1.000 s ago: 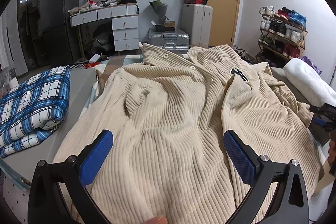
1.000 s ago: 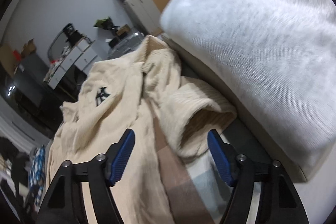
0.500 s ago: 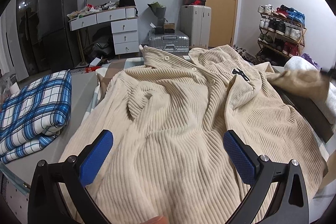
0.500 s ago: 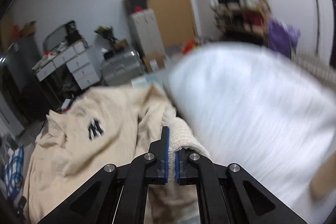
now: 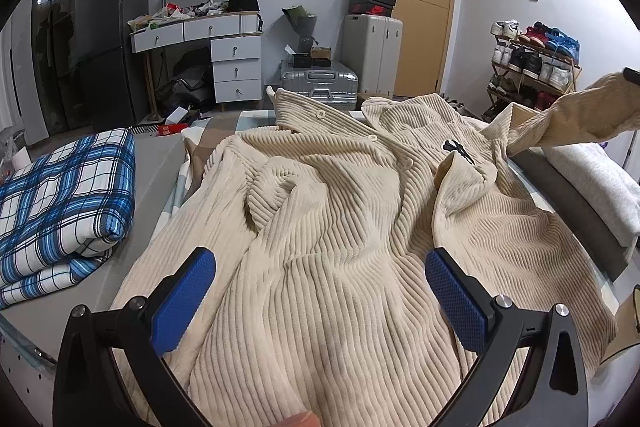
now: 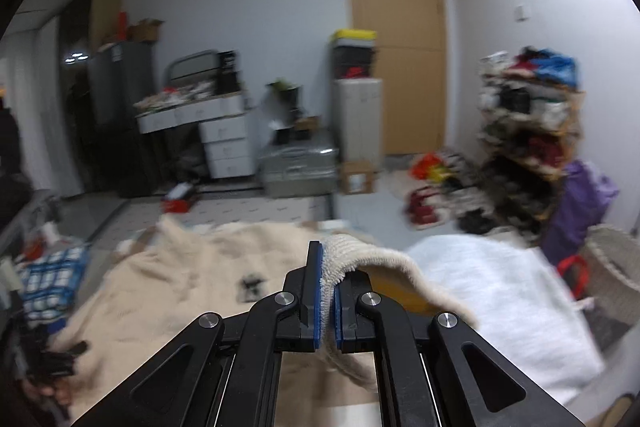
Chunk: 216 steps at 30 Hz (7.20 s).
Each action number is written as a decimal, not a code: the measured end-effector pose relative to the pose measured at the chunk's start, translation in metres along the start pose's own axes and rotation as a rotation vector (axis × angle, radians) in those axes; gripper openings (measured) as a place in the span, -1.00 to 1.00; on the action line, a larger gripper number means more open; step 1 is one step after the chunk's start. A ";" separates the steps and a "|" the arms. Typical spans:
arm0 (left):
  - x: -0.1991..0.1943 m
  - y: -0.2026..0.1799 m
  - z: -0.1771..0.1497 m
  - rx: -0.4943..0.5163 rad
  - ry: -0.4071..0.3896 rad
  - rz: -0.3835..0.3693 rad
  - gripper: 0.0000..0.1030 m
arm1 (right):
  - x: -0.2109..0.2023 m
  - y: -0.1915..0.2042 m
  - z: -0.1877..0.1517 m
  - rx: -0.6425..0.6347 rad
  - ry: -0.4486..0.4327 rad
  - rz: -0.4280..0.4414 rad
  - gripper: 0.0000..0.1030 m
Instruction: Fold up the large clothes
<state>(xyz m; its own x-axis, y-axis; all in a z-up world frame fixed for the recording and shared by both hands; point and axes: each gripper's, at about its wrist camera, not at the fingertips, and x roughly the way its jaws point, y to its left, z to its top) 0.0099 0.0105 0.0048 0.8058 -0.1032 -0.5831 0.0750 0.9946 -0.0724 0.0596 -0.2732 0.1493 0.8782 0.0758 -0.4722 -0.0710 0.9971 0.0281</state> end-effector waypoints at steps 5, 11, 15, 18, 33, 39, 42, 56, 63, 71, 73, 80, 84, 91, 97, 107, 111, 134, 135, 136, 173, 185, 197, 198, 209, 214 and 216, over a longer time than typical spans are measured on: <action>-0.001 -0.001 0.005 0.004 -0.005 -0.006 0.98 | 0.024 0.083 -0.048 -0.253 0.164 0.241 -0.86; 0.009 -0.010 0.007 0.013 0.018 -0.055 0.98 | 0.074 0.087 -0.149 -0.124 0.437 0.292 -0.39; 0.015 -0.023 0.016 0.032 0.038 -0.107 0.98 | 0.059 0.046 -0.167 0.085 0.393 0.275 -0.13; 0.021 -0.044 0.025 0.049 0.049 -0.164 0.98 | 0.043 0.016 -0.175 0.240 0.349 0.271 -0.05; 0.045 -0.141 0.025 0.117 0.221 -0.428 0.98 | 0.052 -0.031 -0.198 0.526 0.295 0.280 0.06; 0.034 -0.135 0.026 0.165 0.205 -0.402 0.98 | 0.105 -0.036 -0.184 0.571 0.369 0.254 -0.17; 0.037 -0.125 0.024 0.159 0.200 -0.363 0.98 | 0.125 -0.032 -0.194 0.586 0.458 0.257 -0.49; 0.049 -0.086 0.024 0.061 0.172 -0.320 0.98 | 0.032 -0.118 -0.068 0.388 0.174 -0.123 -0.96; 0.045 -0.066 0.023 0.020 0.155 -0.309 0.98 | 0.033 -0.095 0.043 0.150 0.006 -0.343 -0.96; 0.046 -0.037 0.025 -0.041 0.129 -0.244 0.98 | 0.091 0.083 0.063 -0.090 0.088 0.139 -0.94; 0.046 -0.029 0.025 -0.063 0.123 -0.227 0.98 | 0.105 0.122 0.035 -0.096 0.188 0.343 -0.92; 0.044 -0.009 0.024 -0.084 0.125 -0.191 0.98 | 0.094 0.088 0.000 0.016 0.145 0.341 0.11; 0.052 -0.004 0.026 -0.116 0.134 -0.206 0.98 | 0.120 0.036 -0.033 0.158 0.242 0.207 0.11; 0.054 -0.015 0.025 -0.122 0.166 -0.269 0.98 | 0.170 0.046 -0.108 0.305 0.413 0.368 0.11; 0.048 -0.015 0.019 -0.119 0.191 -0.285 0.98 | 0.230 0.090 -0.122 0.387 0.503 0.495 0.05; 0.054 -0.007 0.021 -0.317 0.197 -0.336 0.98 | 0.185 0.084 -0.120 0.501 0.269 0.685 -0.90; 0.069 -0.013 0.019 -0.425 0.224 -0.482 0.98 | 0.163 0.052 -0.149 0.656 0.226 0.663 -0.90; 0.097 -0.051 -0.007 -0.438 0.459 -0.560 0.25 | 0.175 0.037 -0.215 0.634 0.488 0.485 -0.88; 0.099 -0.051 -0.007 -0.453 0.460 -0.552 0.25 | 0.173 0.035 -0.217 0.637 0.488 0.482 -0.88; 0.101 -0.051 -0.006 -0.466 0.458 -0.546 0.25 | 0.172 0.034 -0.219 0.640 0.490 0.482 -0.88; 0.110 0.084 0.085 -0.386 0.217 -0.268 -0.92 | 0.142 -0.044 -0.201 0.429 0.440 0.094 -0.59; 0.104 0.073 0.098 -0.305 0.185 -0.298 -0.92 | 0.088 -0.100 -0.184 0.402 0.394 -0.085 -0.98; 0.117 0.081 0.085 -0.322 0.278 -0.198 -0.59 | 0.063 -0.027 -0.181 0.214 0.380 0.015 -0.12; 0.112 0.079 0.084 -0.306 0.273 -0.163 -0.48 | 0.061 -0.011 -0.182 0.201 0.389 0.077 -0.10; 0.013 0.062 0.030 -0.099 0.181 -0.063 0.97 | 0.125 0.115 -0.218 0.113 0.579 0.332 -0.10; 0.001 0.048 -0.005 -0.097 0.242 -0.115 0.97 | 0.128 0.135 -0.230 -0.030 0.574 0.211 -0.38; 0.003 0.039 -0.011 -0.074 0.269 -0.120 0.97 | 0.123 0.132 -0.231 -0.053 0.571 0.207 -0.82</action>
<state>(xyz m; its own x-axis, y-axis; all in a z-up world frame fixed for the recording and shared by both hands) 0.0088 0.0484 -0.0090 0.6081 -0.2303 -0.7597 0.1098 0.9722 -0.2069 0.0493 -0.1340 -0.1087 0.4520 0.2365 -0.8601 -0.2498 0.9592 0.1325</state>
